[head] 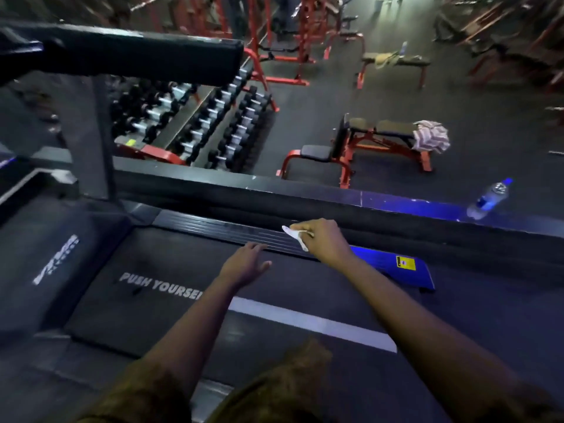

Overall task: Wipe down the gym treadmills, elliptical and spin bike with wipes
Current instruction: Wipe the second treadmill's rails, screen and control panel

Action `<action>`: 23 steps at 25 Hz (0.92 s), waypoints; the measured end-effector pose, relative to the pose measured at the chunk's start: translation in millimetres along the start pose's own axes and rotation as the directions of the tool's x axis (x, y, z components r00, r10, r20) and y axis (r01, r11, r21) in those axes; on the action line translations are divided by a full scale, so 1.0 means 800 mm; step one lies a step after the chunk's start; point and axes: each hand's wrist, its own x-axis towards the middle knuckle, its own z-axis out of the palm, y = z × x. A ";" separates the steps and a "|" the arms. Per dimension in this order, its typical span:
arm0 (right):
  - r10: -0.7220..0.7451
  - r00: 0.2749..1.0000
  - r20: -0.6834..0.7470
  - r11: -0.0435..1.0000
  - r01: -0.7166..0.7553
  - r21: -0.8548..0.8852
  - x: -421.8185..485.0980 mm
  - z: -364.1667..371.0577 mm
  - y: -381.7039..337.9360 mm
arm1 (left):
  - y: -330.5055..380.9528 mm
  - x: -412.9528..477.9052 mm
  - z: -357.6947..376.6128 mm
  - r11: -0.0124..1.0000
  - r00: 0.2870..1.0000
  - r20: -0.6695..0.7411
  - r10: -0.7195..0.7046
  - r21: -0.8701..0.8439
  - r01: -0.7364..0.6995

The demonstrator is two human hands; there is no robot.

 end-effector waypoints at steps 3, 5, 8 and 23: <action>-0.079 0.993 0.092 0.997 0.078 0.023 0.041 -0.022 -0.033 | 0.000 -0.010 -0.043 0.994 0.994 -0.022 -0.106 -0.038 0.105; -0.113 0.983 0.143 0.993 0.110 0.029 0.062 -0.033 -0.059 | -0.003 -0.028 -0.067 0.974 0.978 -0.022 -0.209 -0.098 0.206; -0.218 0.947 0.235 0.976 0.210 0.057 0.093 -0.039 -0.096 | -0.011 -0.064 -0.098 0.921 0.933 -0.067 -0.355 -0.194 0.336; -0.769 0.427 0.476 0.636 0.586 0.501 0.123 0.087 -0.344 | -0.016 -0.341 -0.198 0.428 0.089 -0.541 -0.836 -0.542 0.723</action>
